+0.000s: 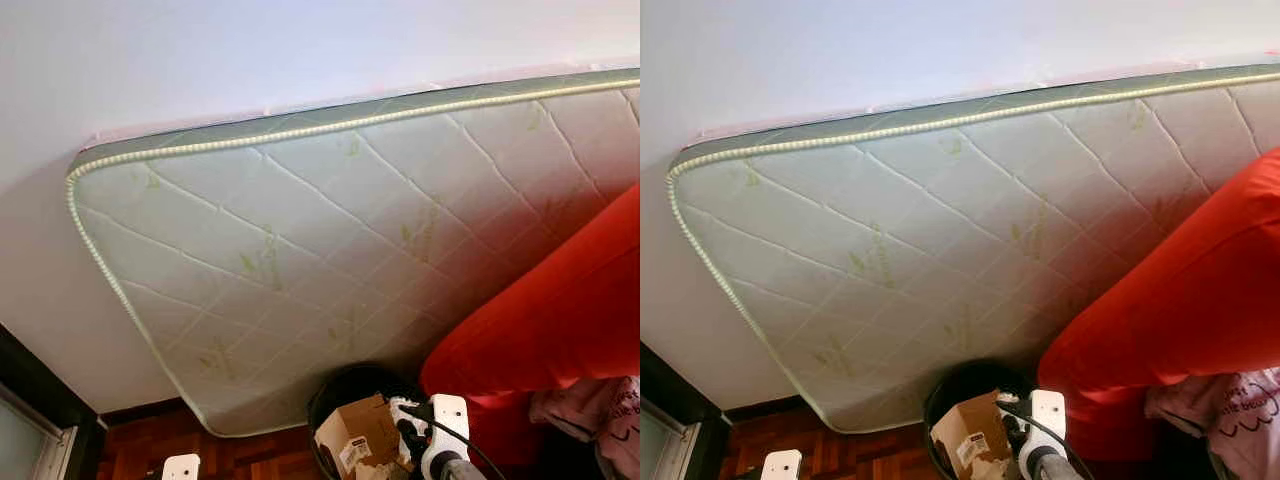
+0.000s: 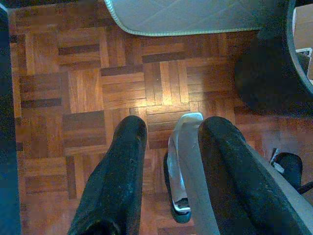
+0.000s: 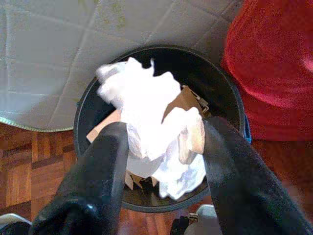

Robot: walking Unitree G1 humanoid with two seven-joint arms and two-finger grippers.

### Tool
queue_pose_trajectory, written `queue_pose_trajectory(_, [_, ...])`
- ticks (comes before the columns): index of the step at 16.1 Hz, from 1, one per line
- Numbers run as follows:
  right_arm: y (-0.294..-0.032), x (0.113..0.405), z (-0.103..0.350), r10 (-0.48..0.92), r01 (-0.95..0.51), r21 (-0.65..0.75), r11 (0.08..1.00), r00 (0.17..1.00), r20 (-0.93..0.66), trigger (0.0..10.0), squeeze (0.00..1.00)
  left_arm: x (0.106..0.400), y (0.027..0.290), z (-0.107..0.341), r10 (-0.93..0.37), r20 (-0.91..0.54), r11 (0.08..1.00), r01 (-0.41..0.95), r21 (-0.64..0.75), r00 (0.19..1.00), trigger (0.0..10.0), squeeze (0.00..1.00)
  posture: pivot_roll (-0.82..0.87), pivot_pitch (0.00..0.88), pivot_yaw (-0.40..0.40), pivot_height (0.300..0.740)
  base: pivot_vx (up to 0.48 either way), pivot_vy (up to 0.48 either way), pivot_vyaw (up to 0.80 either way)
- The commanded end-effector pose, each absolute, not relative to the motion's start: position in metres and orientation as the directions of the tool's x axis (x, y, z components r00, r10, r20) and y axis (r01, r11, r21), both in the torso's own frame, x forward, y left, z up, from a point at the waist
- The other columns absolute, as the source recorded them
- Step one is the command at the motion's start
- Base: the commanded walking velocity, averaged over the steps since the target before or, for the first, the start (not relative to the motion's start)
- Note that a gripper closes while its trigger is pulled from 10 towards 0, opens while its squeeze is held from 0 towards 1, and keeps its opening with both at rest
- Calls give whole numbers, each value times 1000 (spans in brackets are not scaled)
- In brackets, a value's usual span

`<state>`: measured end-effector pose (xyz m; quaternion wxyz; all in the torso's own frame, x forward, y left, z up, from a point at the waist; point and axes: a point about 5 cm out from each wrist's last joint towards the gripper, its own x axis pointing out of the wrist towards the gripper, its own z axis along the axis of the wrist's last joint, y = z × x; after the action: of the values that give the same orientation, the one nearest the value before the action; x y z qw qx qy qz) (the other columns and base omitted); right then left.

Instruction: Clean up the room

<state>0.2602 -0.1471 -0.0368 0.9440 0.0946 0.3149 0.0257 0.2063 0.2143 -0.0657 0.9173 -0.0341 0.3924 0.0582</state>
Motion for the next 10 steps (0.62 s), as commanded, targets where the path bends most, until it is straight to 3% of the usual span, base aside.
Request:
queue_pose_trajectory(1, [-145,258,-39,117,9,204,979,791,-600,10000,1000,199,218,-70,86,-747,992,-126,3,660,10000,0,-12,72,48,631,0,0,0])
queue_pose_trajectory(10, [-143,258,-39,163,-27,227,974,777,-608,10000,1000,199,218,-70,87,-747,992,-127,4,660,10000,0,-12,76,48,631,0,0,0])
